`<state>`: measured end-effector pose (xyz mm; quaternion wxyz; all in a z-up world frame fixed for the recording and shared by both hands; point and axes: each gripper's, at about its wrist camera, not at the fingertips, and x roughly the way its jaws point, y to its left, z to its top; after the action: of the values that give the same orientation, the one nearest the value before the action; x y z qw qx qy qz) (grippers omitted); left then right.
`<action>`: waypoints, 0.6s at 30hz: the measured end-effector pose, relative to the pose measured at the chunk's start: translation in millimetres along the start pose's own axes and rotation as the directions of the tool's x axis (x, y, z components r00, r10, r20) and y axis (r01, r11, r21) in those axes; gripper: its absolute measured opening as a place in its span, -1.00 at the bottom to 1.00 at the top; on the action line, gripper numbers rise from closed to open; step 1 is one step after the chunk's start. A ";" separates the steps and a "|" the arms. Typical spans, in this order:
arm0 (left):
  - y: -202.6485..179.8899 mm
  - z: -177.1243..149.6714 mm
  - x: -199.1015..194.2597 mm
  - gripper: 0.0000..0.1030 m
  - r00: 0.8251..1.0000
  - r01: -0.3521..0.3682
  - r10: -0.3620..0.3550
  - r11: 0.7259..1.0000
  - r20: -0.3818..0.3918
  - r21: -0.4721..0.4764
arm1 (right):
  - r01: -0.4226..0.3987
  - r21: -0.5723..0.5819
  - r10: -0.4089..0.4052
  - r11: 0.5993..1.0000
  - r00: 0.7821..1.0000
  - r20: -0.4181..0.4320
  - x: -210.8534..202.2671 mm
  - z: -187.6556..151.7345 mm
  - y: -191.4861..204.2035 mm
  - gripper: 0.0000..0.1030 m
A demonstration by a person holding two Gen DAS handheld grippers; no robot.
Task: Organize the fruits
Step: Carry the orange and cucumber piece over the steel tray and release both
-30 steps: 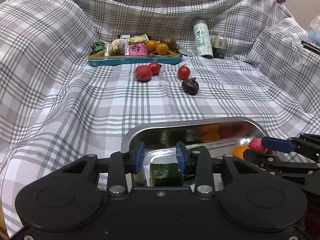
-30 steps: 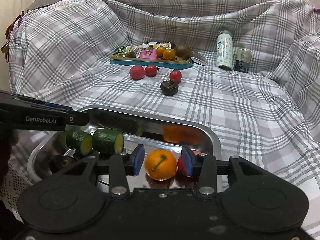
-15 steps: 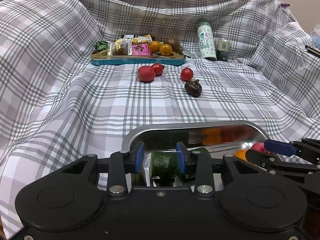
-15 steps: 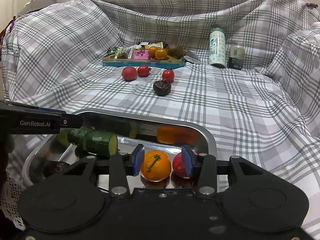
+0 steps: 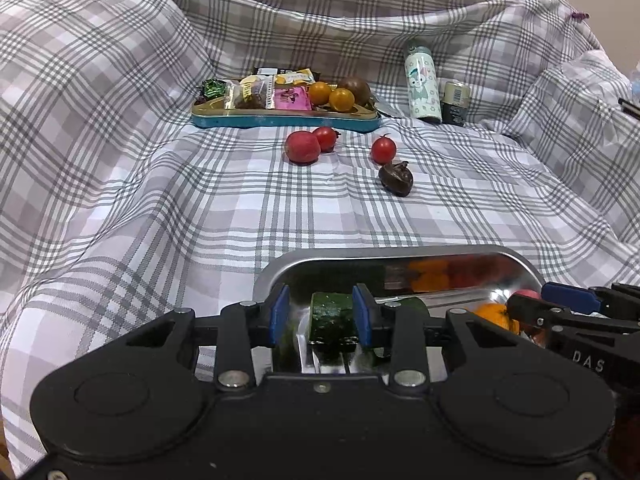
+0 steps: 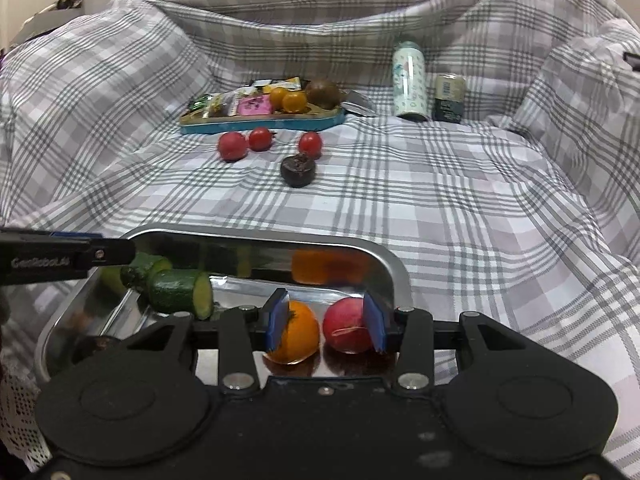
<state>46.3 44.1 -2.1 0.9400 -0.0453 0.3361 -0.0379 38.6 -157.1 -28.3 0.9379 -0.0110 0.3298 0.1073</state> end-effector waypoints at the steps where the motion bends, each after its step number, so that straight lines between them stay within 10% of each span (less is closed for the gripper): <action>1: 1.3 1.1 -0.3 -0.16 1.000 -0.003 0.003 1.000 -0.002 -0.009 | 0.009 0.010 -0.009 1.000 1.000 -0.002 -0.2 1.2 -1.3 -0.15; 18: 13.7 73.5 20.1 -0.16 0.996 -0.070 0.072 0.997 0.054 -0.038 | -0.013 0.024 0.011 1.000 0.996 0.085 9.2 72.6 -17.0 -0.15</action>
<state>109.1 60.0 40.3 0.9487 -0.0514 0.3120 0.0031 93.8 -165.2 21.9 0.9504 0.0072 0.2911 0.1091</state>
